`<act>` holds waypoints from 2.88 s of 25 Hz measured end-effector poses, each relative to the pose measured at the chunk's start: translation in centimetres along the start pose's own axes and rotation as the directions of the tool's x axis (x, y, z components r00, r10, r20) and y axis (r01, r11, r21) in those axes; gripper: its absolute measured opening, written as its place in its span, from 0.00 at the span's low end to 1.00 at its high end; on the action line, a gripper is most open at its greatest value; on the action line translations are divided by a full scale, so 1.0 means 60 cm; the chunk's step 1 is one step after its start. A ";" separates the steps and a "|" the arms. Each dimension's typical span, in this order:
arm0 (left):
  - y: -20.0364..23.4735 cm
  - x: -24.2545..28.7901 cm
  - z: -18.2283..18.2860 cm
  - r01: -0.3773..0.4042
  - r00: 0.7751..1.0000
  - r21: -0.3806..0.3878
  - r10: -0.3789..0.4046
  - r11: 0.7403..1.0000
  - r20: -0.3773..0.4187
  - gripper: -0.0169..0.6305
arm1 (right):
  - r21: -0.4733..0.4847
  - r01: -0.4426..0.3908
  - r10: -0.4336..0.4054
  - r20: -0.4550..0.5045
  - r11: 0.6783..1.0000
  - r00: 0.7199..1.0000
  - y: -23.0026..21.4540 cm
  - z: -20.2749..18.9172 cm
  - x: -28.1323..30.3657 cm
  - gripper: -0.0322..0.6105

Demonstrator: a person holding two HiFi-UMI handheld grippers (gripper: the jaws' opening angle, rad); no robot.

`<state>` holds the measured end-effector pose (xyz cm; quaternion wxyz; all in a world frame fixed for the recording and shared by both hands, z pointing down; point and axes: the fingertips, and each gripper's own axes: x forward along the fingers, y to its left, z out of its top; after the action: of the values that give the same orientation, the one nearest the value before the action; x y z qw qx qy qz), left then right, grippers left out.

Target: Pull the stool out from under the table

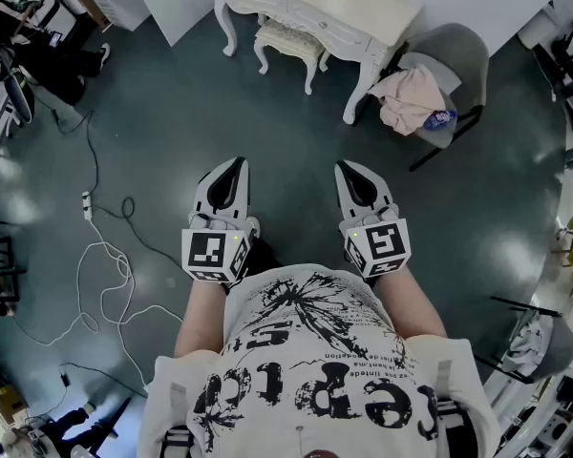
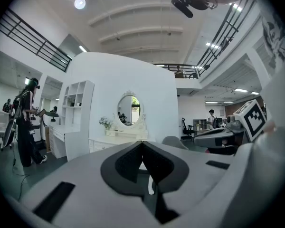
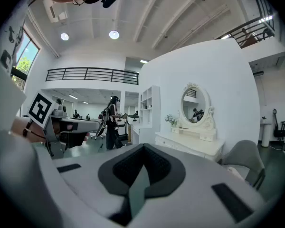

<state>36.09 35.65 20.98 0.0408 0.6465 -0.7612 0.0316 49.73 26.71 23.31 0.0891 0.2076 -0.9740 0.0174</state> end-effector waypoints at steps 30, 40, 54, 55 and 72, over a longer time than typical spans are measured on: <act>0.240 0.087 -0.038 0.042 0.998 -0.047 -0.043 0.998 -0.037 0.05 | 0.081 0.117 -0.114 -0.049 0.990 0.992 0.029 -0.004 0.235 0.17; 0.434 0.190 -0.026 0.087 0.993 -0.059 -0.091 0.994 -0.070 0.05 | 0.094 0.223 -0.213 -0.107 0.970 0.971 0.028 0.023 0.425 0.38; 0.517 0.531 -0.047 0.185 0.968 -0.014 -0.185 0.983 -0.168 0.05 | 0.145 0.245 -0.220 -0.170 0.959 0.961 -0.194 0.002 0.706 0.39; 0.525 0.559 -0.043 0.191 0.967 -0.005 -0.189 0.982 -0.172 0.05 | 0.152 0.244 -0.216 -0.179 0.958 0.960 -0.212 0.000 0.726 0.39; 0.642 0.948 -0.133 0.519 0.811 -0.048 -0.509 0.854 -0.290 0.05 | 0.211 0.531 -0.430 -0.383 0.821 0.818 -0.397 -0.103 0.998 0.44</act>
<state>-10.90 -13.15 34.98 0.1492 0.8165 -0.5430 0.1271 6.70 -18.61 40.15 0.2128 0.4551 -0.8459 0.1791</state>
